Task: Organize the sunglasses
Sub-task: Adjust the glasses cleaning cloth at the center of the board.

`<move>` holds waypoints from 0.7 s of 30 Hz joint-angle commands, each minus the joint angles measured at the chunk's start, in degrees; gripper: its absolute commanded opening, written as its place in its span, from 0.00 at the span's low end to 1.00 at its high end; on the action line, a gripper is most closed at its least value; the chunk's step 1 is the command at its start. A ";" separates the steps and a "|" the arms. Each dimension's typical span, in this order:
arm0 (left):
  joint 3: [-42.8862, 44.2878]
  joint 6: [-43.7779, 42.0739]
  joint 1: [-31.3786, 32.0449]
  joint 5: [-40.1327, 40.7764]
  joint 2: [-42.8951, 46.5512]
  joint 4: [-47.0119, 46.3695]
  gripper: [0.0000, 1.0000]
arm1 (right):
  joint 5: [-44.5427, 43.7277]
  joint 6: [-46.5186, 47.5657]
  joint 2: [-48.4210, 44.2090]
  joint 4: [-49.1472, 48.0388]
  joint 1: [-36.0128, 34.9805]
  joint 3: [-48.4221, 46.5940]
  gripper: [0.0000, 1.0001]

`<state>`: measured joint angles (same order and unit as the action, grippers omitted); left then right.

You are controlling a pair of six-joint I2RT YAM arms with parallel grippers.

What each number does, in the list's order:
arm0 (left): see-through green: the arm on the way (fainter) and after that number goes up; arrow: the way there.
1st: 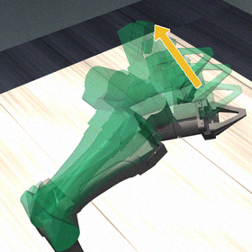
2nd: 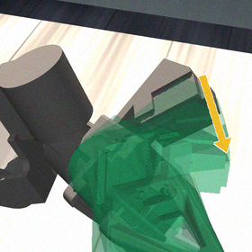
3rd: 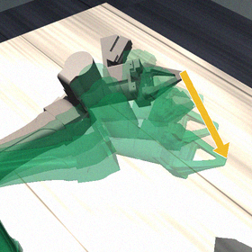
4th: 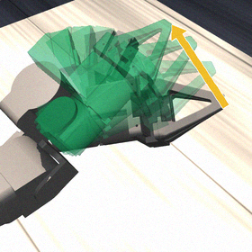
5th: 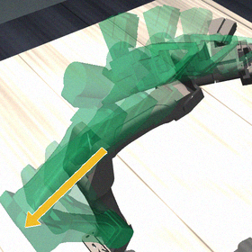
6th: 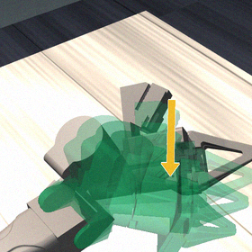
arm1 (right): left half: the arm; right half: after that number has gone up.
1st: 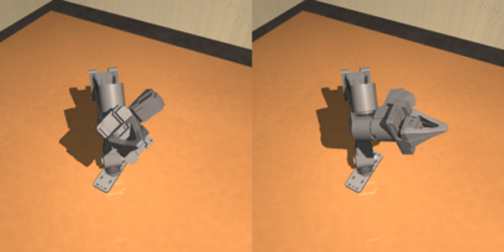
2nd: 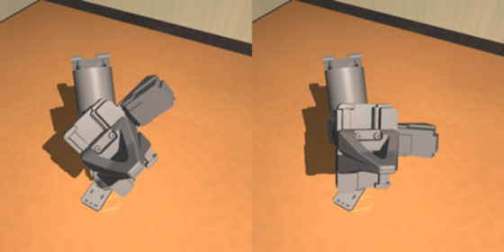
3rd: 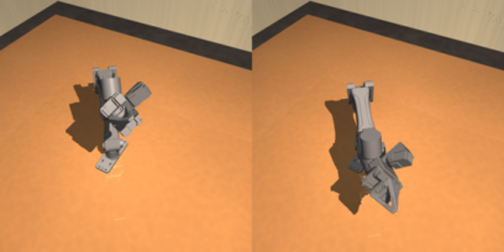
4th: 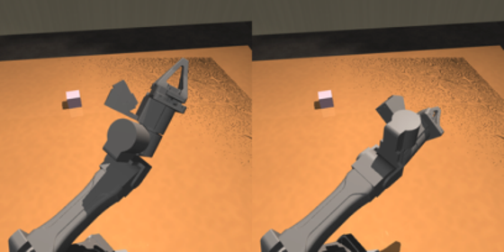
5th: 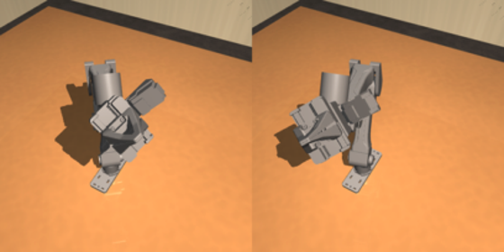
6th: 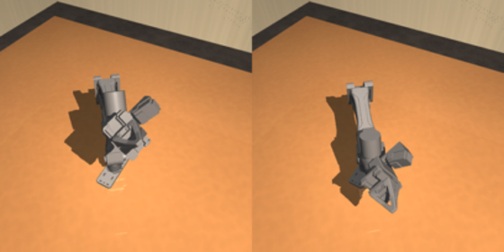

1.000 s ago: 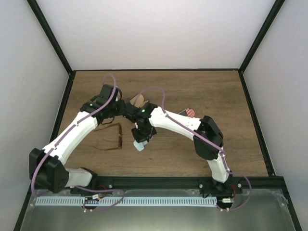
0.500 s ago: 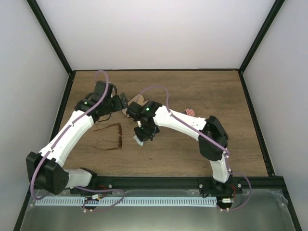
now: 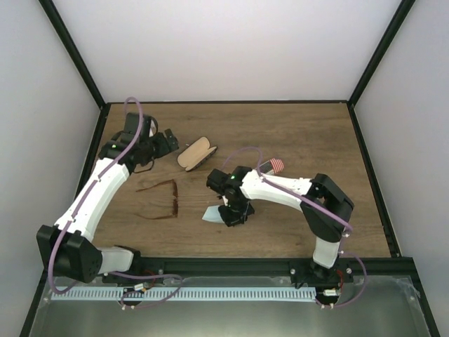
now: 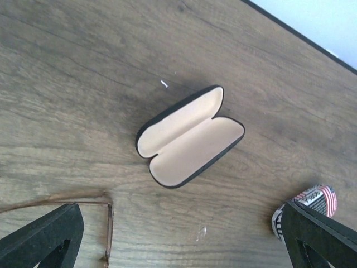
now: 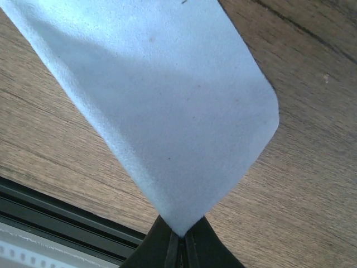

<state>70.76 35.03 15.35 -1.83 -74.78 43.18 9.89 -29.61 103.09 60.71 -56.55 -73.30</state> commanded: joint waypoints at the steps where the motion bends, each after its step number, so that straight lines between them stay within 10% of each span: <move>1: -1.40 -0.61 -0.27 -2.68 -0.43 -0.10 1.00 | 0.12 -1.65 -1.31 -1.92 0.06 -1.32 0.01; 12: -3.16 -5.23 -0.24 -5.79 -0.10 1.23 1.00 | 0.88 0.10 0.58 0.05 0.49 -3.69 0.03; 21: -2.81 -6.62 -0.24 -6.74 -2.66 0.86 1.00 | 3.45 -1.17 -7.06 0.51 0.48 2.71 0.46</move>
<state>67.77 30.20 15.35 -7.27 -75.81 43.94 12.95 -29.56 100.95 59.94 -56.34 -69.19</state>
